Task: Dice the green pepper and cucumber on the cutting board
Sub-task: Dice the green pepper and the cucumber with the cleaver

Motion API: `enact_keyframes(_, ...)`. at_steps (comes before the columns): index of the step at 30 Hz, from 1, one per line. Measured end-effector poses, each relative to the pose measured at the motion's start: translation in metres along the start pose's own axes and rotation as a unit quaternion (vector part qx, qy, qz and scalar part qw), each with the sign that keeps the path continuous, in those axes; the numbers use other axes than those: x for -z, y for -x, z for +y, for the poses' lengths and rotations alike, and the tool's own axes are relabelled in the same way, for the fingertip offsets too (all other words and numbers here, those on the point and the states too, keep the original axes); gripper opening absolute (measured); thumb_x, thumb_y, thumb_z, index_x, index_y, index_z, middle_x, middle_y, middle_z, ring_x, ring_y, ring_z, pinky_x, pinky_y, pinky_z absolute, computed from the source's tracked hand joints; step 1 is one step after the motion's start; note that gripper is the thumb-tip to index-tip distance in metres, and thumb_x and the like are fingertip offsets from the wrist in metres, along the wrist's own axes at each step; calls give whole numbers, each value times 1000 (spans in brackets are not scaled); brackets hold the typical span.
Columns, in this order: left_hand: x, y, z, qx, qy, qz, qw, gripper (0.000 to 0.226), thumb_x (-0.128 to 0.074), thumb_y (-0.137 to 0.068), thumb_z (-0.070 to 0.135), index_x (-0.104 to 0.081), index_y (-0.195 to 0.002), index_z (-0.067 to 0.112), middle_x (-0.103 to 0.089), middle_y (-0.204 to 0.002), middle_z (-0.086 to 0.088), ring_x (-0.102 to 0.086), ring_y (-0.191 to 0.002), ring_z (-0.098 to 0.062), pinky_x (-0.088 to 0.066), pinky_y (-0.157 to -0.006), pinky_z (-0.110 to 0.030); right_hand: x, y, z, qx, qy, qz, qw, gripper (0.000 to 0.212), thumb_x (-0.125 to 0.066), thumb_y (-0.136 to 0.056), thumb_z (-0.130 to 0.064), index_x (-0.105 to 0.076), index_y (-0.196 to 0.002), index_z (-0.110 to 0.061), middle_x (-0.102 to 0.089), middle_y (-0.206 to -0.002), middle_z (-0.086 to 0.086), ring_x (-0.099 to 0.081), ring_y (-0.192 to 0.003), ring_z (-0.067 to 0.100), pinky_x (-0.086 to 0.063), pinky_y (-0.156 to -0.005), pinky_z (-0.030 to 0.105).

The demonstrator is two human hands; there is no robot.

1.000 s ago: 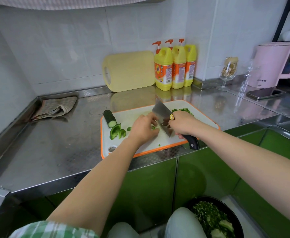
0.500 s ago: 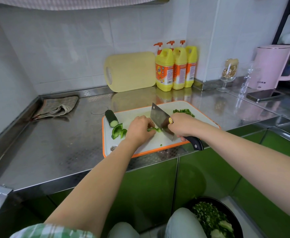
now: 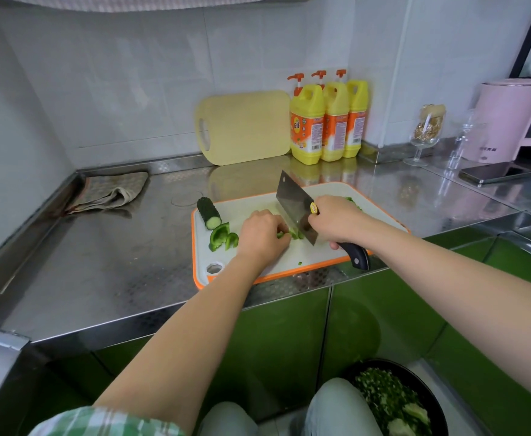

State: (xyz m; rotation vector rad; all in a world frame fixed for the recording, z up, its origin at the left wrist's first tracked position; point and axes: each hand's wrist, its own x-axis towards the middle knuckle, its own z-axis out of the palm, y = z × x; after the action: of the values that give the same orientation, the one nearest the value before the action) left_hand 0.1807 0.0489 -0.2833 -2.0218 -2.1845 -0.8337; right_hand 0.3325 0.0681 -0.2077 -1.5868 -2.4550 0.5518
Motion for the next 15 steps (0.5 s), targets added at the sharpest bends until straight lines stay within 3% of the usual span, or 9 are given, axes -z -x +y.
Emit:
enact_keyframes(2, 0, 0, 2, 8, -5, 10, 1000, 11, -65, -83, 25, -71, -88, 16, -64, -93, -8, -54, -96, -28, -45, -77, -34, 0, 4, -4, -7, 26, -27, 999, 16, -36, -96, -10, -49, -91, -2, -62, -78, 18, -59, -53, 27, -37, -44, 24)
enact_keyframes(6, -2, 2, 6, 14, -3, 19, 1000, 7, -65, -82, 23, -70, -83, 18, -63, -90, -7, -53, -93, -27, -43, -75, -35, -12, 1, -6, -12, 31, -37, 999, 18, -37, -93, -9, -50, -82, -4, -57, -58, 13, -59, -49, 28, -41, -46, 23)
enact_keyframes(12, -2, 3, 6, 22, -6, 22, 1000, 7, -64, -81, 23, -69, -82, 18, -62, -87, -5, -53, -91, -26, -41, -72, -33, -21, -8, -11, -42, 18, -34, 998, 14, -44, -93, -5, -56, -96, 2, -65, -75, 16, -59, -47, 25, -47, -50, 25)
enact_keyframes(15, -2, 3, 5, 26, -2, 19, 999, 8, -65, -80, 25, -70, -83, 19, -64, -88, -5, -53, -93, -27, -42, -75, -34, -18, -11, -6, -36, -5, -27, 999, 15, -39, -93, -4, -51, -84, -1, -60, -64, 17, -59, -47, 28, -43, -46, 24)
